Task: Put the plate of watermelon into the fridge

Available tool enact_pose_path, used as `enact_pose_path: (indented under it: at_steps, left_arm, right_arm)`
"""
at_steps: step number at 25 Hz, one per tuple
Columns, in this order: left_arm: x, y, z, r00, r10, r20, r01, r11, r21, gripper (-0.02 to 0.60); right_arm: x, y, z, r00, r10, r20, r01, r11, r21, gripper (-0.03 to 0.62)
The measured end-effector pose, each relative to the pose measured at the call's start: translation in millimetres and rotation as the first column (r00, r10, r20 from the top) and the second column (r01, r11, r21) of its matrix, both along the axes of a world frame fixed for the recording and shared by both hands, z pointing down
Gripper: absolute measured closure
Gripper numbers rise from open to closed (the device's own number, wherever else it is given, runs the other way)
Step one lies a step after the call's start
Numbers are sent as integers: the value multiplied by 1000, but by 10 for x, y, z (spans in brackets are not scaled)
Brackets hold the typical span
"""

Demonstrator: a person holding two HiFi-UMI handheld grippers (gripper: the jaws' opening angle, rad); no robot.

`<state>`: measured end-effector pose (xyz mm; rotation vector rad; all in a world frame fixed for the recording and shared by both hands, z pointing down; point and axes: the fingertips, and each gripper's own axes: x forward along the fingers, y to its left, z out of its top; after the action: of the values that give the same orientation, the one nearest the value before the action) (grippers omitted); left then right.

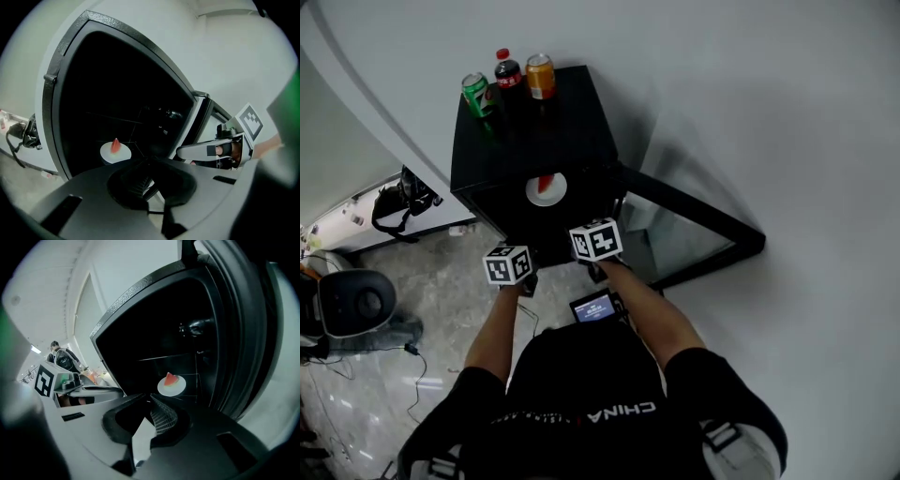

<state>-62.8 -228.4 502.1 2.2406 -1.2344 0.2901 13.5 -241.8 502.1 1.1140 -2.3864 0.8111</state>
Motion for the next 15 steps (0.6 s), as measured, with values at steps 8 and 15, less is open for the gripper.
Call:
enact_pose_path:
  at_steps: [8, 15]
  left_arm:
    - [143, 228, 79, 996, 49, 70, -47, 998, -31, 555]
    - [454, 565, 171, 997, 15, 80, -10, 998, -65, 555]
  right_arm:
    - [205, 152, 74, 999, -36, 2, 36, 998, -49, 572]
    - [522, 380, 215, 995, -96, 9, 96, 991, -91, 572]
